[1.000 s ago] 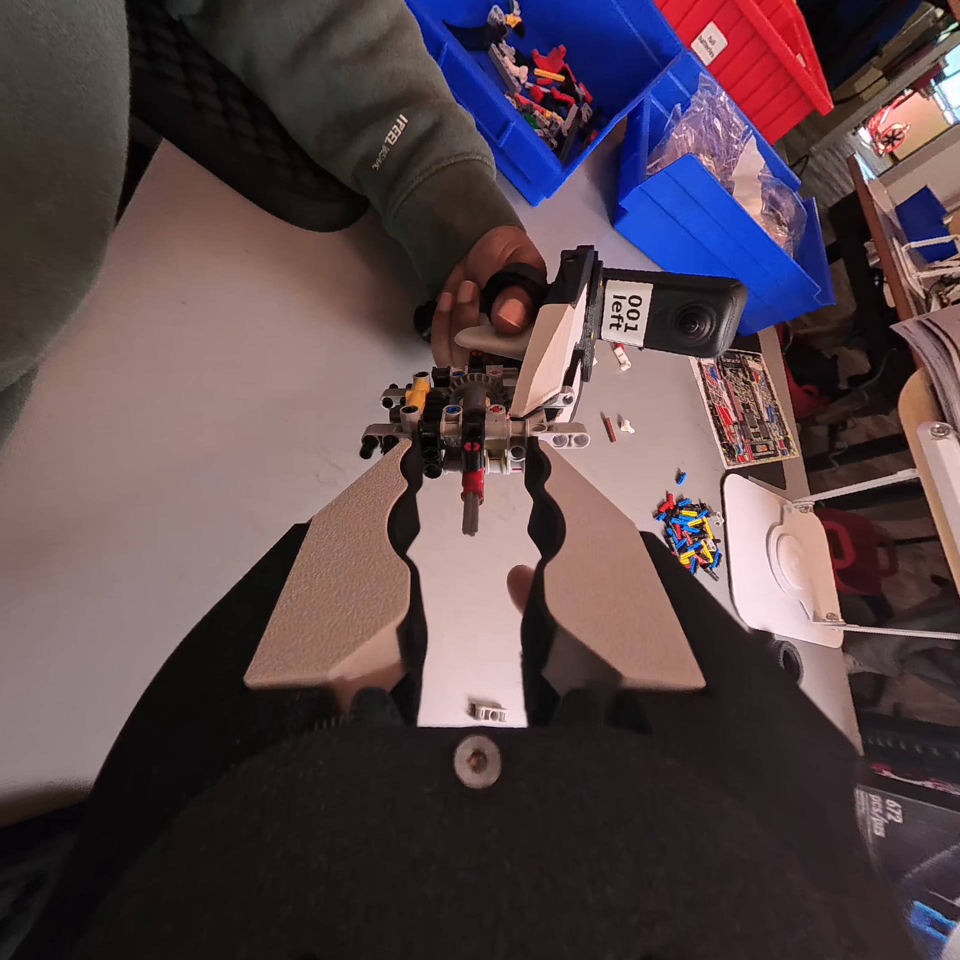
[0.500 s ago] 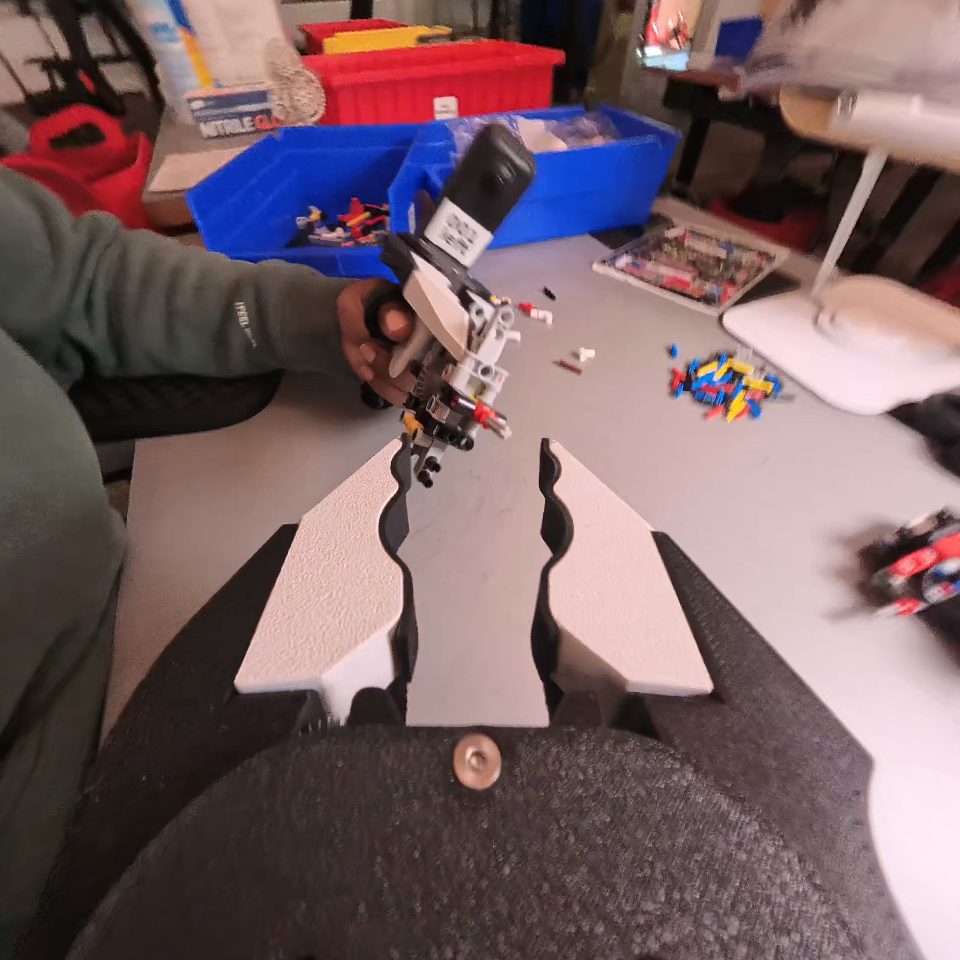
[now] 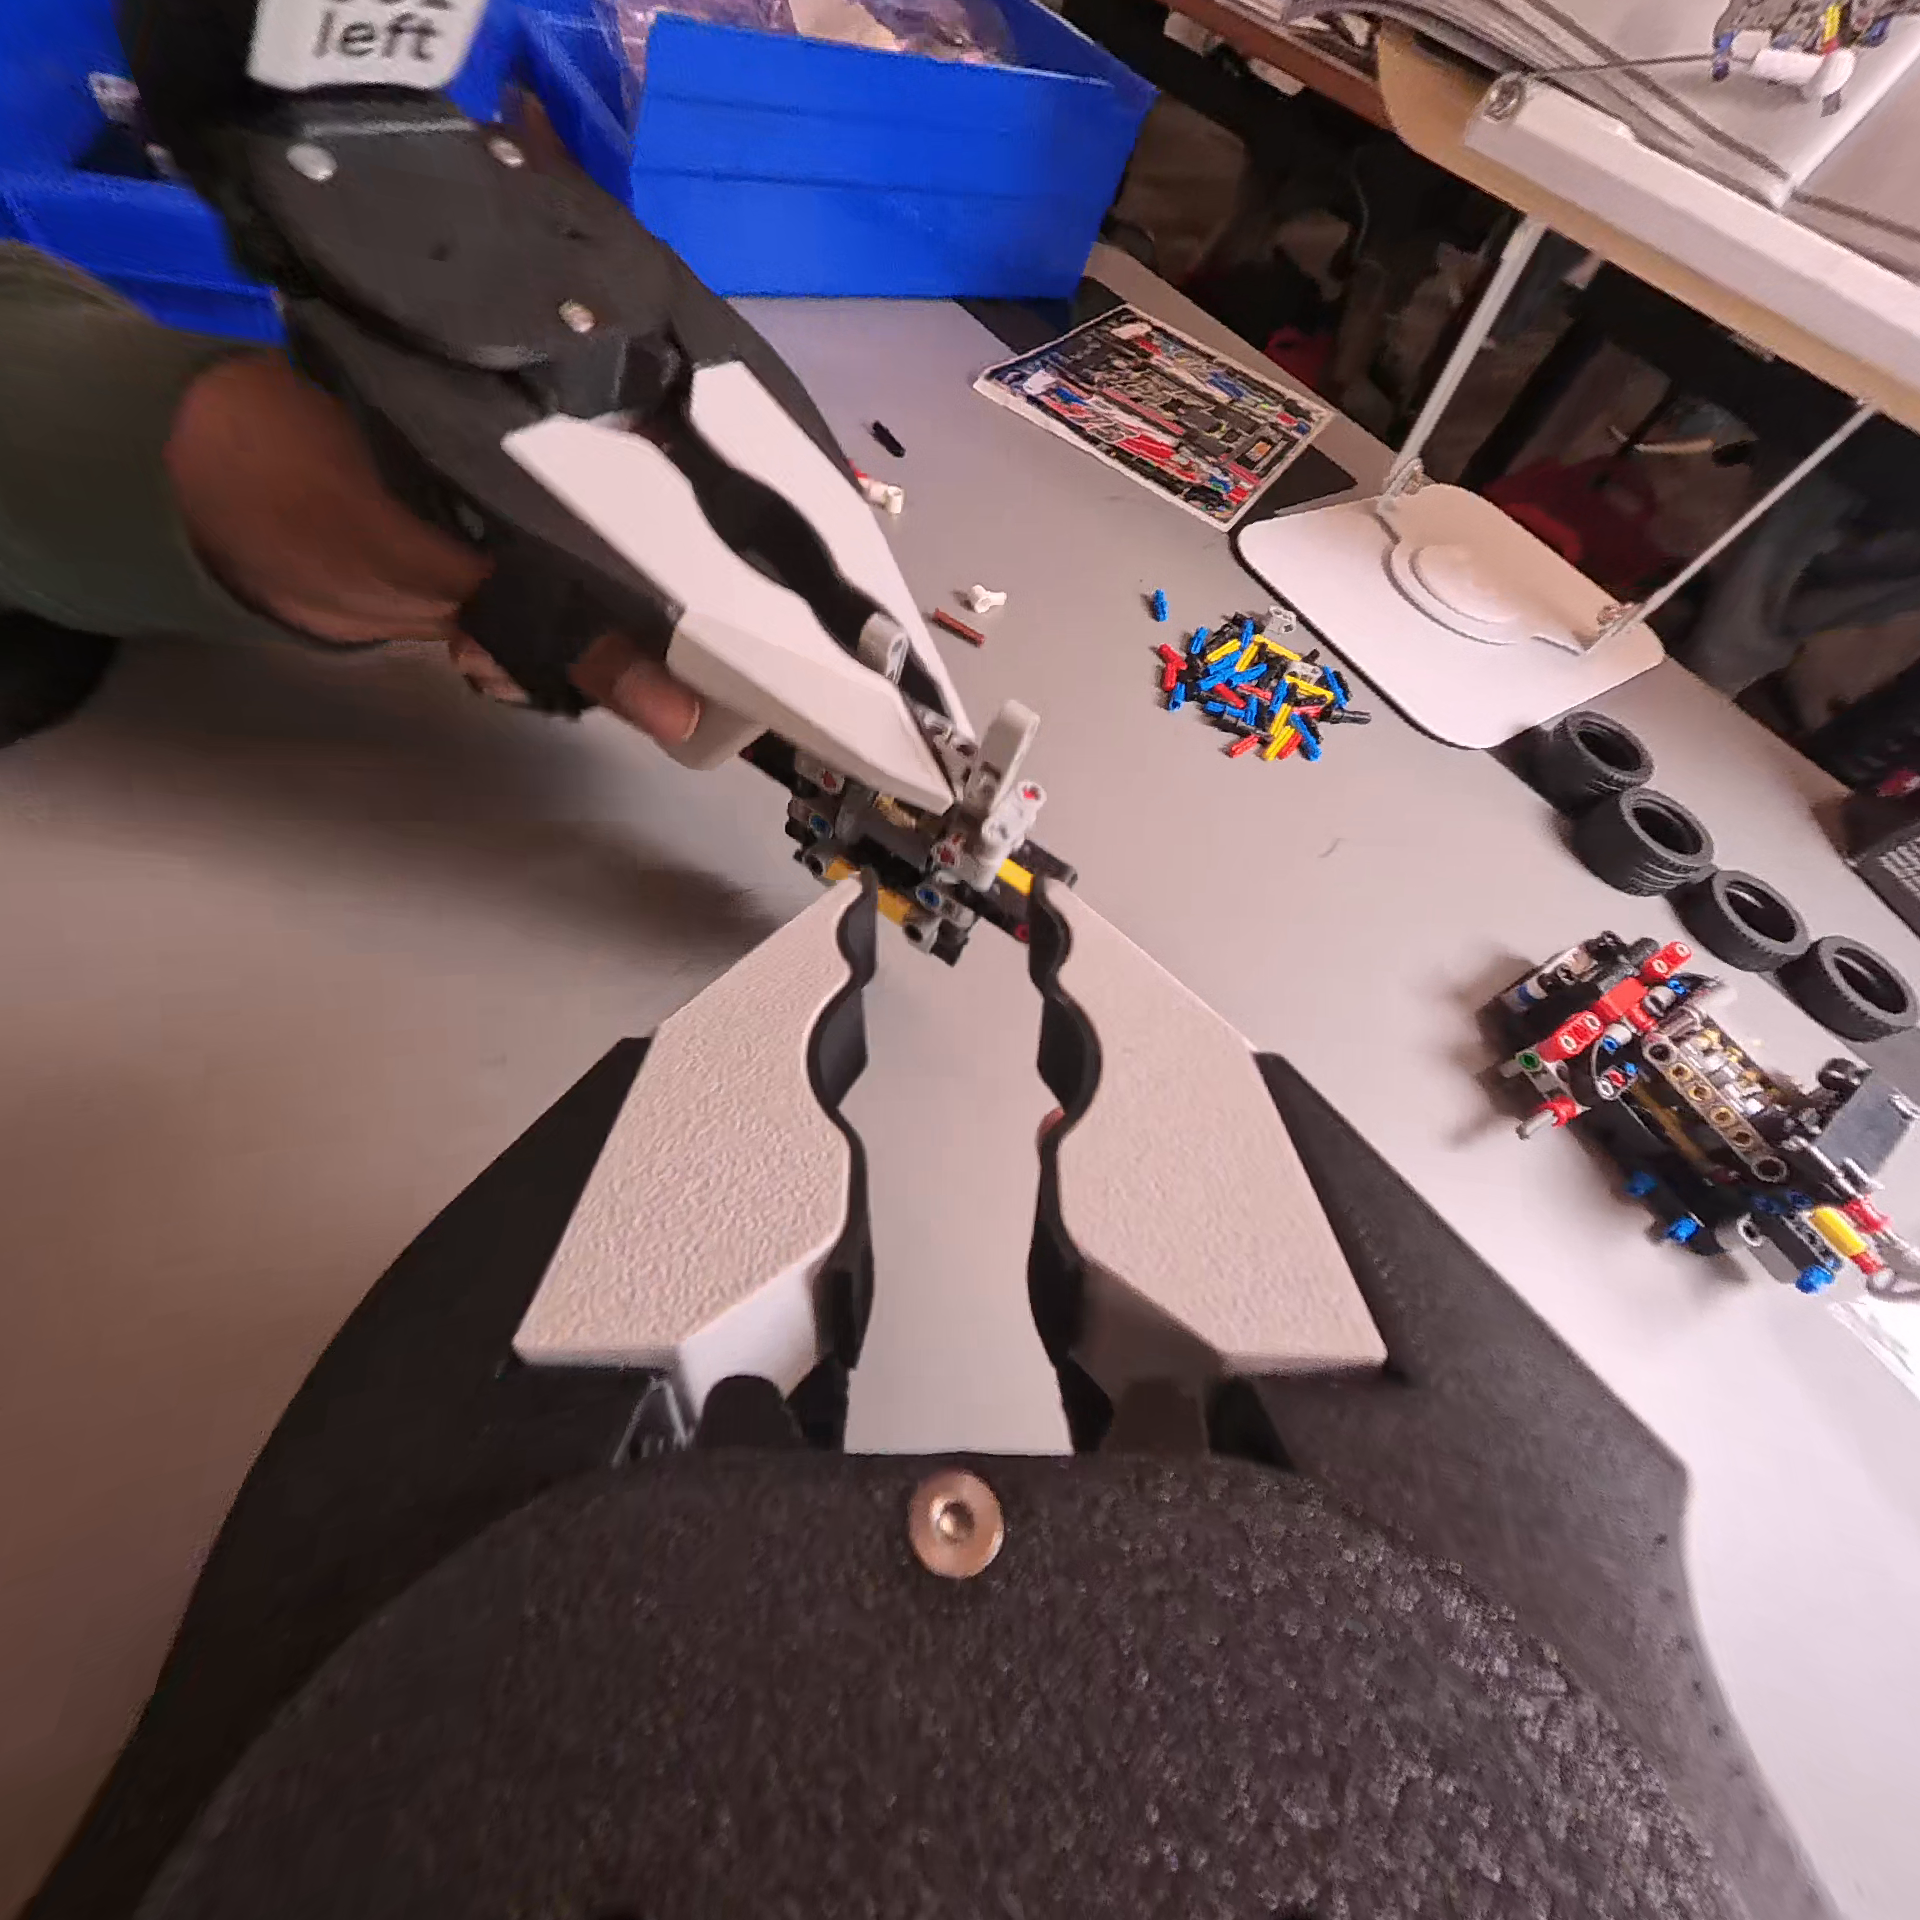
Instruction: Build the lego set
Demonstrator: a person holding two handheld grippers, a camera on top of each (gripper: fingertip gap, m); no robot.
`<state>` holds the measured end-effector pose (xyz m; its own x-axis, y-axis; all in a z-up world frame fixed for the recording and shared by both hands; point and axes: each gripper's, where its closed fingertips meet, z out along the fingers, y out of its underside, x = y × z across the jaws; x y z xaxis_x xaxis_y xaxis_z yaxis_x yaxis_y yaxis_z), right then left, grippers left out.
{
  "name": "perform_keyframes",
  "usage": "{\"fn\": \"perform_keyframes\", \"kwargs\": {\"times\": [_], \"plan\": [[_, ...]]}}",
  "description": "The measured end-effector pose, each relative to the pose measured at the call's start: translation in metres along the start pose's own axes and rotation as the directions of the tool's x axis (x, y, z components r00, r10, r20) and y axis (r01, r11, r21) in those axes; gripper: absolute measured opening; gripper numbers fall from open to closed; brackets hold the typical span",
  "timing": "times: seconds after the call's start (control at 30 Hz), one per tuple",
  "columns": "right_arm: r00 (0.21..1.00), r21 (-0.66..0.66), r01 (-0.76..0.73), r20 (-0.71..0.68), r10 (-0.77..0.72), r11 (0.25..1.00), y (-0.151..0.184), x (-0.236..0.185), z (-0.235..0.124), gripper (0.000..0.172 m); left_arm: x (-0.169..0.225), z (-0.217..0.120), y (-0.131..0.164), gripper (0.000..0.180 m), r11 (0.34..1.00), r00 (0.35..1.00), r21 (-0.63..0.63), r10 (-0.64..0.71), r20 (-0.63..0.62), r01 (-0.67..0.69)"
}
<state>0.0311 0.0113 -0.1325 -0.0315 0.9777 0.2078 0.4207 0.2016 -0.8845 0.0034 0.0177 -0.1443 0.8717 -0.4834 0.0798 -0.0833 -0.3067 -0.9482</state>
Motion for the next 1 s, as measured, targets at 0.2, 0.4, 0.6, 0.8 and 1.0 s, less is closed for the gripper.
{"fn": "perform_keyframes", "kwargs": {"times": [0.2,0.4,0.6,0.8,1.0], "plan": [[0.986,-0.061,-0.161,0.034,0.163,0.985,-0.004,0.007,0.017,0.022,0.008,0.006,0.007,0.005,0.992,0.989,-0.048,0.124,0.075,-0.120],[0.983,-0.142,-0.052,0.165,0.075,0.989,0.001,0.002,0.026,0.007,0.023,0.008,0.009,0.013,0.985,0.987,-0.063,0.160,0.006,-0.159],[0.732,0.010,0.214,0.661,-0.167,0.977,-0.008,-0.025,-0.019,0.006,0.081,-0.033,-0.010,0.070,0.999,0.829,-0.040,-0.023,-0.559,0.001],[0.439,0.083,0.230,0.880,-0.179,0.970,-0.022,-0.066,-0.047,0.006,0.084,-0.032,-0.003,0.057,0.978,0.822,0.073,0.205,-0.531,-0.197],[0.273,0.113,0.230,0.946,-0.175,0.967,-0.011,-0.105,-0.052,0.006,0.116,-0.041,0.020,0.043,0.916,0.702,0.080,0.356,-0.617,-0.394]]}}
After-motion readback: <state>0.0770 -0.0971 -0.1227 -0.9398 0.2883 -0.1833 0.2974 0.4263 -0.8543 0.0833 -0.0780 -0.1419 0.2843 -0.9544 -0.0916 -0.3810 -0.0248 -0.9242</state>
